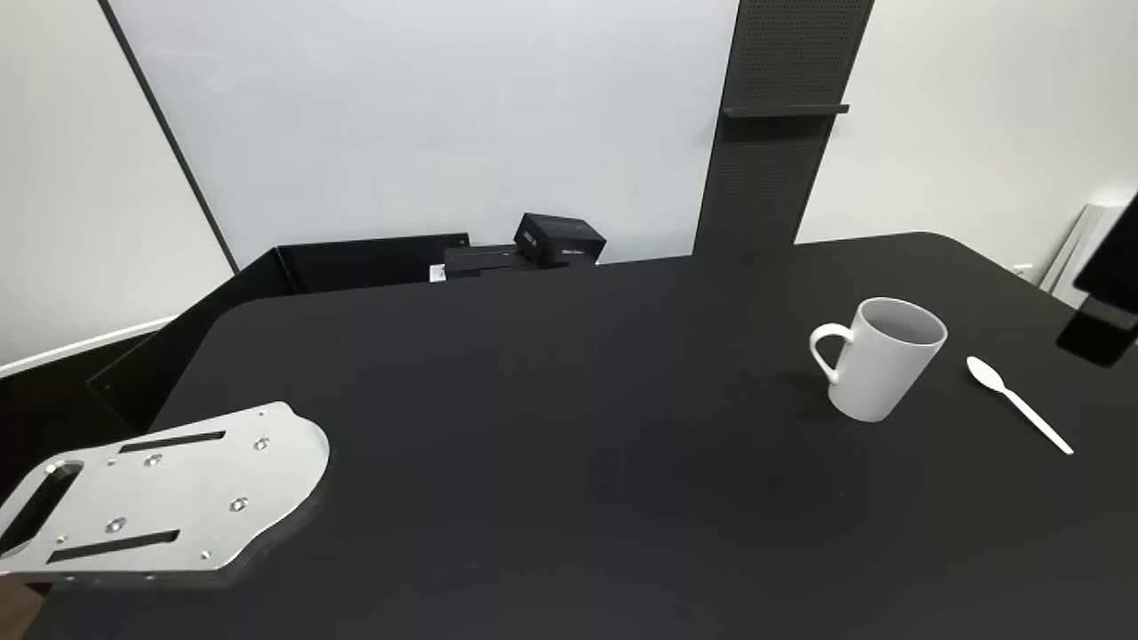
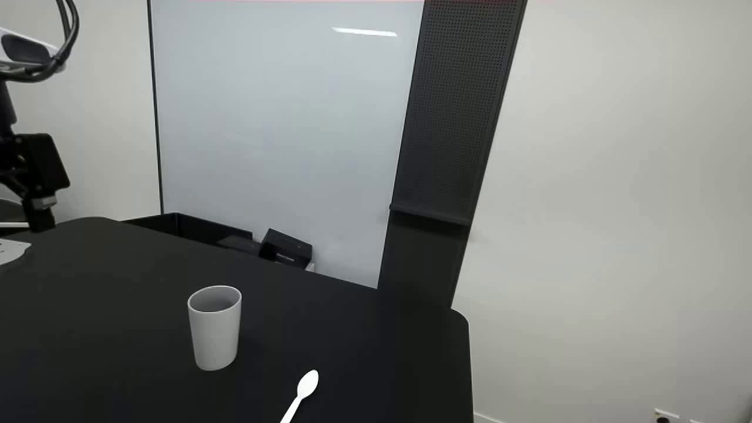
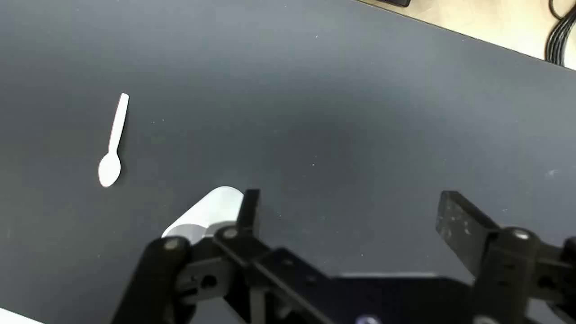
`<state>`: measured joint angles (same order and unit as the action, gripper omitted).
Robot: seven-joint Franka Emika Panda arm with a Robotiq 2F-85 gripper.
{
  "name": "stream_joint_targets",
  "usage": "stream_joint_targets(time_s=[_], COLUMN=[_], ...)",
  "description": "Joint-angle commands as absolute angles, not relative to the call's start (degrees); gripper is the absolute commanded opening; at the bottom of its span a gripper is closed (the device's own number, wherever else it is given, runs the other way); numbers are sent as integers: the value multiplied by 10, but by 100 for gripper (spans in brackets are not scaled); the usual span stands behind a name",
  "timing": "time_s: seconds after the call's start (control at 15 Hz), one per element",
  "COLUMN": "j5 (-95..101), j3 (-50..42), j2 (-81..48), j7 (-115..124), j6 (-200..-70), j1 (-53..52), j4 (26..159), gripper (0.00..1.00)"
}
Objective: Place the white spoon in the white mug
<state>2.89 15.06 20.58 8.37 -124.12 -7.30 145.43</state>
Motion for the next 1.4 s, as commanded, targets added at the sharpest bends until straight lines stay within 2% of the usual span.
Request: stream_joint_targets(time_s=[0.0, 0.67, 1.33], j5=[33, 38, 85], j3=[141, 138, 52], j2=[205, 203, 137], j7=[87, 85, 29], j6=[-1240, -1245, -1391], j1=[-83, -79, -13], j4=[1454, 1455, 1482], gripper=[100, 100, 100])
